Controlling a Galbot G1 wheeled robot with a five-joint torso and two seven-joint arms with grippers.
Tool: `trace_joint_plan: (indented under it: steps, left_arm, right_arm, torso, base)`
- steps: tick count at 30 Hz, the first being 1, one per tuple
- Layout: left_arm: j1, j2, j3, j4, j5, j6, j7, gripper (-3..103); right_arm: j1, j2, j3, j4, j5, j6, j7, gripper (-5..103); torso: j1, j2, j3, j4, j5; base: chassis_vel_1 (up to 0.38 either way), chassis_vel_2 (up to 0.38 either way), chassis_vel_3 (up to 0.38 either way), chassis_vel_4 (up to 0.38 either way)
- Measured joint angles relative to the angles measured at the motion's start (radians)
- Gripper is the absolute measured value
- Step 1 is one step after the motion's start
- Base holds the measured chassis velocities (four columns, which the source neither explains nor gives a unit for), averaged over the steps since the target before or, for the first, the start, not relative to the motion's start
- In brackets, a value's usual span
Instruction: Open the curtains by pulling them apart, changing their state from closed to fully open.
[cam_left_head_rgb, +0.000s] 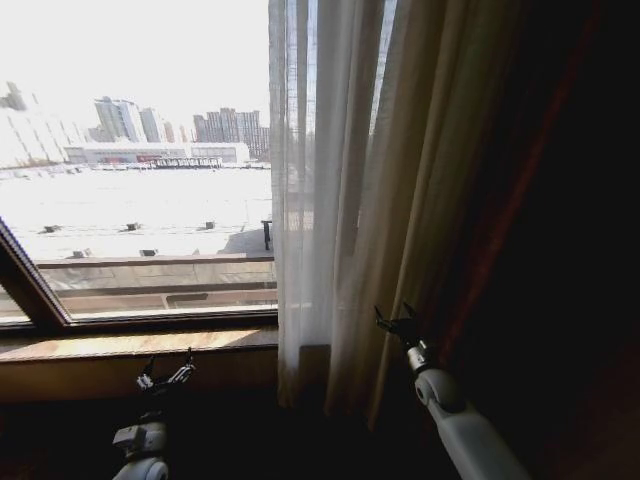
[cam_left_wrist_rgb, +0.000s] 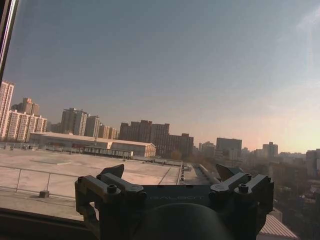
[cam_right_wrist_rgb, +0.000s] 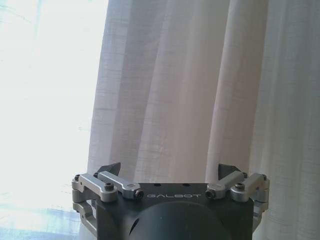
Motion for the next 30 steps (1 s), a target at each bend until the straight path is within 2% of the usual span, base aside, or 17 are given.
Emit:
trace_joint_plan:
  steps: [10,19,26,30]
  left_arm:
    - [0.0,0.0,0.0,0.0,0.0,0.0,0.0,100]
    - [0.0,0.0,0.0,0.0,0.0,0.0,0.0,100]
    - [0.0,0.0,-0.001,0.0,0.0,0.0,0.0,100]
    - [0.0,0.0,0.0,0.0,0.0,0.0,0.0,100]
  right_arm:
    - [0.003,0.004,0.0,-0.014,-0.001,0.004,-0.004,100]
    - [0.013,0.015,-0.018,-0.031,0.026,0.051,-0.007,100]
    - [0.017,0.017,-0.022,-0.035,0.022,0.059,-0.008,100]
    - [0.017,0.019,-0.023,-0.039,0.015,0.061,-0.008,100]
  torso:
    - [0.0,0.0,0.0,0.0,0.0004]
    - [0.0,0.0,0.0,0.0002,-0.0001]
    - [0.0,0.0,0.0,0.0004,-0.0002]
    - [0.0,0.0,0.0,-0.0002,0.0016]
  base:
    - [0.341,0.343,-0.353,-0.335]
    - [0.325,0.338,-0.347,-0.335]
    - [0.125,0.091,-0.101,-0.129]
    - [0.0,0.0,0.0,0.0]
